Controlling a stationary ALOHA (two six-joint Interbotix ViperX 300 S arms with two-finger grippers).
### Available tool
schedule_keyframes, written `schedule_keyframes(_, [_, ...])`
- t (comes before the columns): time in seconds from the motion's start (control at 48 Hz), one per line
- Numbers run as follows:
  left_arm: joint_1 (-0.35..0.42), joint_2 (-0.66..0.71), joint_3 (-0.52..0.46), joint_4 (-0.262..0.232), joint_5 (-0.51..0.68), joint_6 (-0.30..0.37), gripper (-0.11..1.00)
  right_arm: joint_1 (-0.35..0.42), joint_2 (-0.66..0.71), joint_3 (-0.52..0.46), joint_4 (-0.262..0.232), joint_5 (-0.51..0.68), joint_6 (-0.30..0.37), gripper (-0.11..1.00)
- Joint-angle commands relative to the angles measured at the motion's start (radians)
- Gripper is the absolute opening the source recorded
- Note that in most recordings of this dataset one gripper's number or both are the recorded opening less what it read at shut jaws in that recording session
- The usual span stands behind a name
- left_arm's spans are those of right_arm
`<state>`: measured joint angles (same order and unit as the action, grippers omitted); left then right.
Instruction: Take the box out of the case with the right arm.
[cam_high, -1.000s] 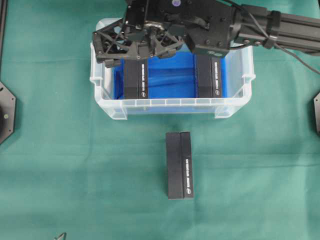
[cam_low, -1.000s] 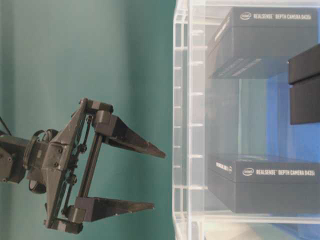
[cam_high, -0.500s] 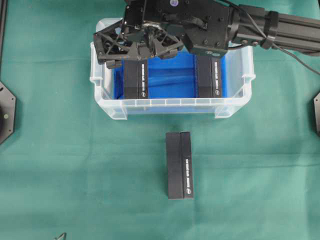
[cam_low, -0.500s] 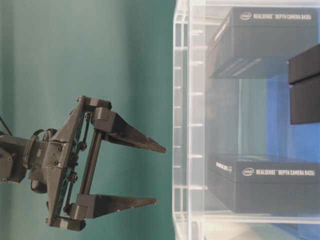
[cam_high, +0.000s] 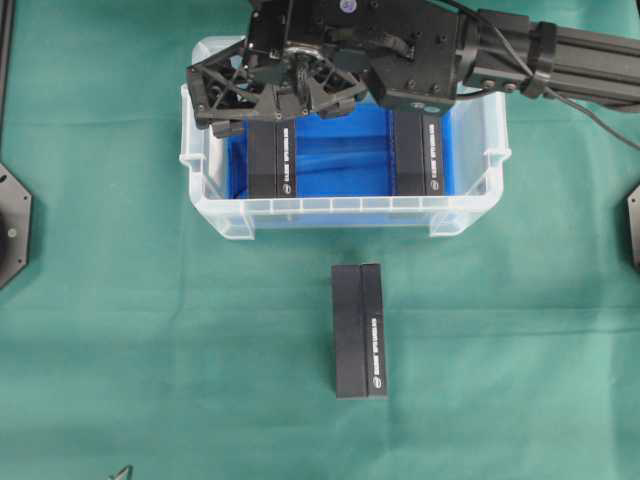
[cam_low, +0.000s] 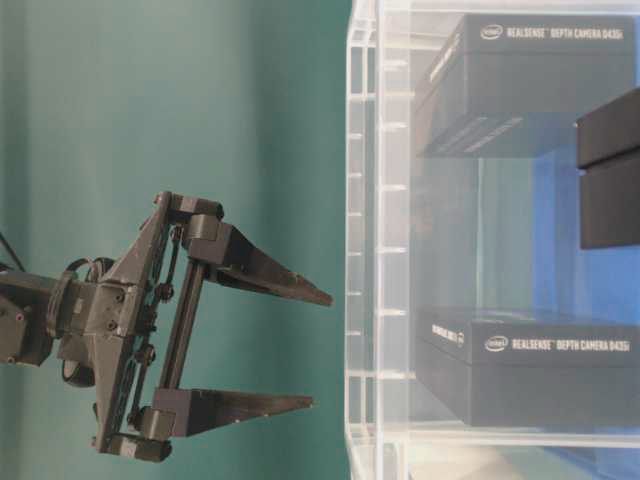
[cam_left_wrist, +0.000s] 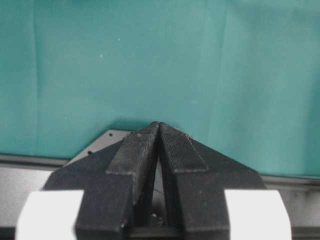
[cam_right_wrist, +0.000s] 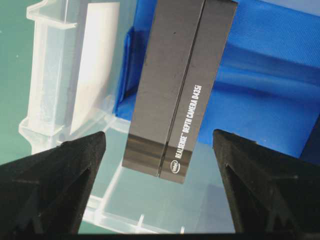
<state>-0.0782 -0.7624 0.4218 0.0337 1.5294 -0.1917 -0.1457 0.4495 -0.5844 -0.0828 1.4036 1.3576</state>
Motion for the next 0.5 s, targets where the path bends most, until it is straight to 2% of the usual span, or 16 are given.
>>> schedule_keyframes(0.0, [0.000, 0.003, -0.026, 0.003, -0.003, 0.002, 0.00, 0.003, -0.026, -0.023, 0.000, -0.005, -0.002, 0.88])
schedule_keyframes(0.479, [-0.002, 0.002, -0.026, 0.003, -0.003, 0.000, 0.00, 0.003, -0.025, -0.023, -0.002, -0.009, -0.002, 0.88])
